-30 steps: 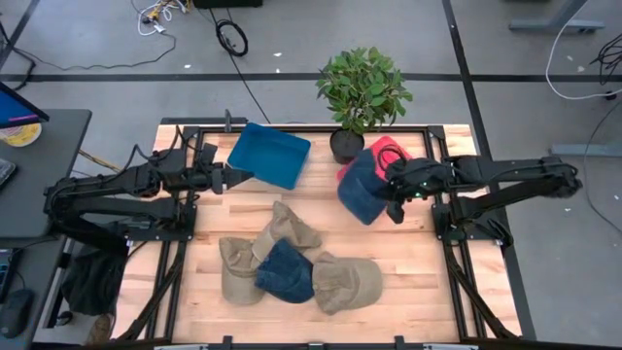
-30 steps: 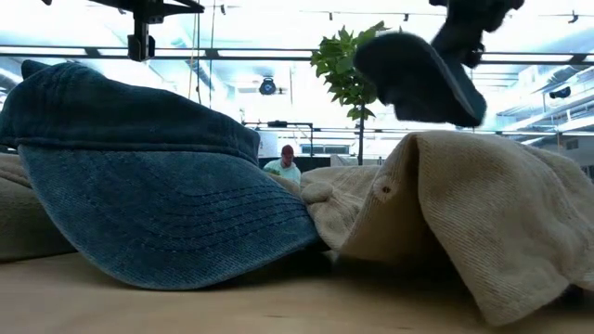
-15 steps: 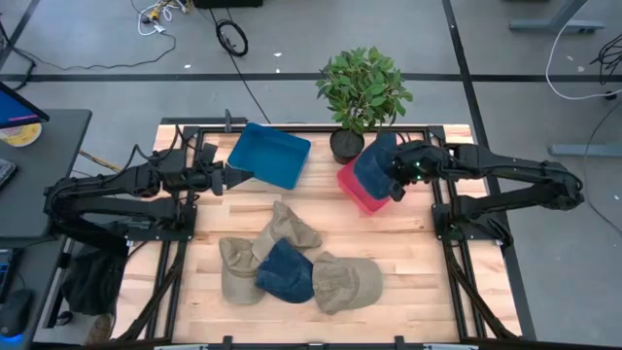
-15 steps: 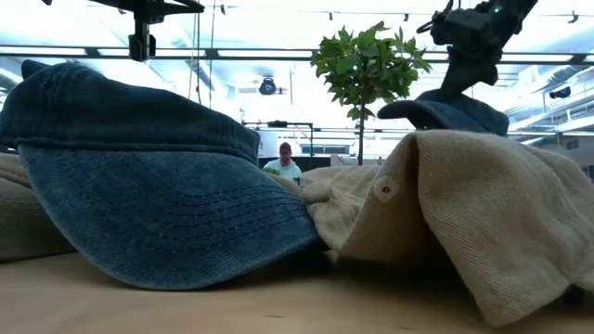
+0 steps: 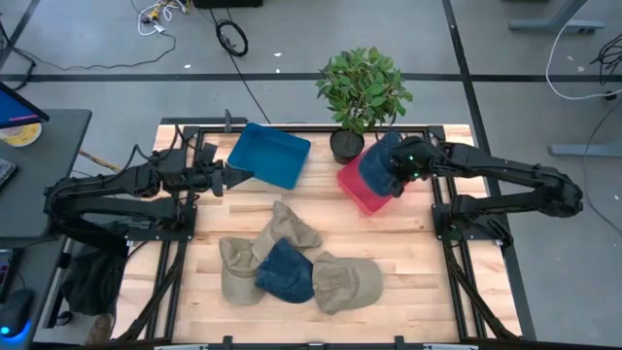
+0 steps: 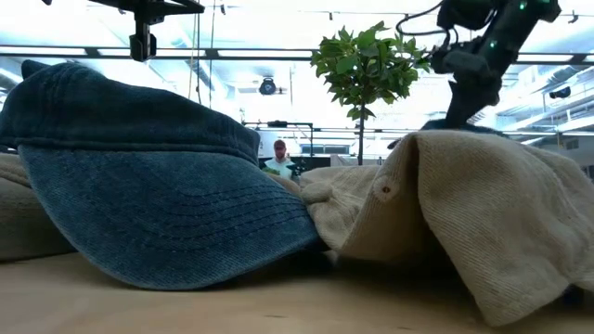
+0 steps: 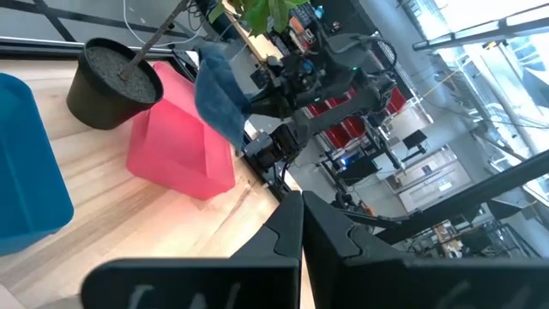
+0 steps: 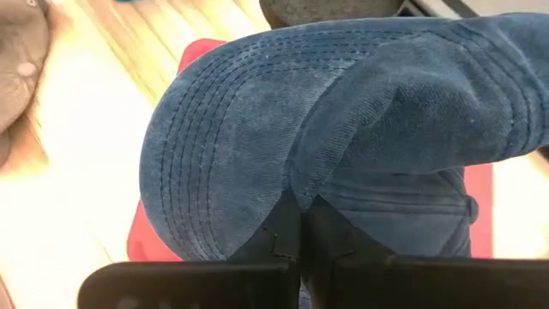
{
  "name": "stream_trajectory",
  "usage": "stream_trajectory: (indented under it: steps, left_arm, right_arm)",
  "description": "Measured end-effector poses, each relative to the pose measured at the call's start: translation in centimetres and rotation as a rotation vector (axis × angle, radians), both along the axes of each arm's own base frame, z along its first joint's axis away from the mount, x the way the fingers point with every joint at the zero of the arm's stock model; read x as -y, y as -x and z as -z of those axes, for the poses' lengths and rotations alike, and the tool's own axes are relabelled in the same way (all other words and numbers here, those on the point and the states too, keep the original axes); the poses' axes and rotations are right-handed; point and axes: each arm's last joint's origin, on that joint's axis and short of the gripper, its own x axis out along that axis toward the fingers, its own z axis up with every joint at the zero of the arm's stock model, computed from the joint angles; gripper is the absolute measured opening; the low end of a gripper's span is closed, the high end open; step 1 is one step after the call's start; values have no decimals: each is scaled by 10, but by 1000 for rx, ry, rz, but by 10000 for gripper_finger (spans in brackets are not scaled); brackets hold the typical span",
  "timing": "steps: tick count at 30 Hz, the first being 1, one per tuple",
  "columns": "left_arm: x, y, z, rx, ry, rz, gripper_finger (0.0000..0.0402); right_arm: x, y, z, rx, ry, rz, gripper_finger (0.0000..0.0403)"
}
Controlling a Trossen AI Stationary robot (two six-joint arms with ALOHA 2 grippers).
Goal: Pick & Place hat
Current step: Put the right blue cap into the red bin
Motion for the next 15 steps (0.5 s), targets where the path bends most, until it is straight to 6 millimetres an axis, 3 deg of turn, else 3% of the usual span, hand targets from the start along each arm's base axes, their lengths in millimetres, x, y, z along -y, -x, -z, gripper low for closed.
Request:
stream_trajectory:
  steps: [15]
  left_arm:
    - [0, 0, 0, -3, -14, -1, 5]
  right_arm:
    - [18, 3, 8, 20, 8, 51, 0]
